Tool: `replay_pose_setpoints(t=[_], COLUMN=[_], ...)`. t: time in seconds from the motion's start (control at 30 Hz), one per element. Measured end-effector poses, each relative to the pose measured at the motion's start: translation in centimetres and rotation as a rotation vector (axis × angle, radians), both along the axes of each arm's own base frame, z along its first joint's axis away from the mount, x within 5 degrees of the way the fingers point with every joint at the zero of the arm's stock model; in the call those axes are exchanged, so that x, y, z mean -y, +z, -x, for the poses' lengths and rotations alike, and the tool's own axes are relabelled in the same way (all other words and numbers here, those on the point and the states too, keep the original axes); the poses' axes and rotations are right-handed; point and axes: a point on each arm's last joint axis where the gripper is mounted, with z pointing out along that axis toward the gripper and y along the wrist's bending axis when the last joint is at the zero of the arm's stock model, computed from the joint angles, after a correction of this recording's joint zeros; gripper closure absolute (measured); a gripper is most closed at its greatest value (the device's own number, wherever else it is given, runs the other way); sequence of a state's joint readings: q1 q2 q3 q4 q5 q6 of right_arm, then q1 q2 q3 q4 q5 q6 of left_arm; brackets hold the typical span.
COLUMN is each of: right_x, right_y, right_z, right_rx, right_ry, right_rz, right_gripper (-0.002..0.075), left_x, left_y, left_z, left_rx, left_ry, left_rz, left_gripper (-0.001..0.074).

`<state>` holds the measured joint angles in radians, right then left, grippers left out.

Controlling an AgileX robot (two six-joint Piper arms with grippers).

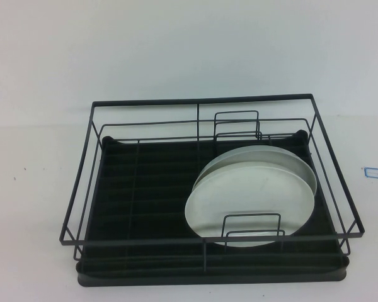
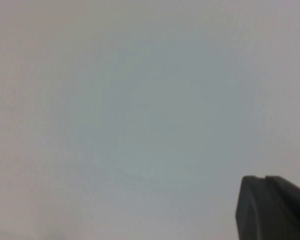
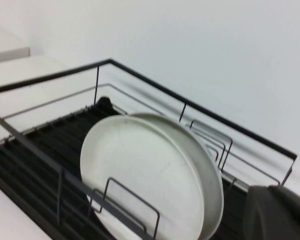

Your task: Place plate on rack

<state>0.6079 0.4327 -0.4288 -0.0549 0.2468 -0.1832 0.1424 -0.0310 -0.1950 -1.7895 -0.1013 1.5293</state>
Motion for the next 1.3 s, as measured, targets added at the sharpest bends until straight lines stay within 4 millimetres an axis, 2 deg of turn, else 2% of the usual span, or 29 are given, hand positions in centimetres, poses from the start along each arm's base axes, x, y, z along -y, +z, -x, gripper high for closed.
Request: replay_pose_setpoints(t=[0.13,0.23,0.53,0.6,0.73,0.8,0.9,1.0,1.13,1.3], right_x=[0.0,0.0,0.0,0.0,0.2,0.3,0.4,0.8,1.5,3.3], right_y=[0.3,0.3,0.2,0.2,0.2,0.0,-0.5,-1.8,-4.8,-8.8], right_z=[0.0,0.0,0.0,0.0,-0.1,-0.1,0.0,0.2,-0.2,-0.6], right_rx=[0.023,0.026,0.025,0.032,0.084,0.072,0.030,-0.029,-0.065,-0.033], right_ry=[0.002,0.002,0.002,0.002,-0.002,-0.004,-0.008,-0.021,-0.120,-0.356], right_rz=[-0.017,-0.019,-0.018,-0.009,0.081,0.108,0.138,0.188,0.169,0.010], right_gripper=[0.0708,0.0708,0.0708,0.0708,0.0708,0.0708,0.0708,0.0708,0.0708,0.0708], left_x=[-0.7,-1.3,-1.9,-1.8,-1.3,-1.0,-0.6,0.0,0.4,0.9], left_y=[-2.4,-3.5,-3.7,-4.1,-5.0,-5.5,-6.2,-7.0,-7.4,-8.1], left_z=[-0.7,-0.8,-0.7,-0.8,-1.3,-1.5,-1.7,-2.0,-2.1,-2.2], left_rx=[-0.046,-0.086,-0.097,-0.117,-0.167,-0.160,-0.149,-0.181,-0.199,-0.284], left_ry=[0.038,0.102,0.167,0.171,0.182,0.151,0.067,-0.026,-0.101,-0.138], left_rz=[0.172,0.179,0.191,0.127,-0.187,-0.184,-0.063,0.055,0.170,0.122], left_gripper=[0.0734,0.0734,0.0734,0.0734,0.0734,0.0734,0.0734,0.0734,0.0734,0.0734])
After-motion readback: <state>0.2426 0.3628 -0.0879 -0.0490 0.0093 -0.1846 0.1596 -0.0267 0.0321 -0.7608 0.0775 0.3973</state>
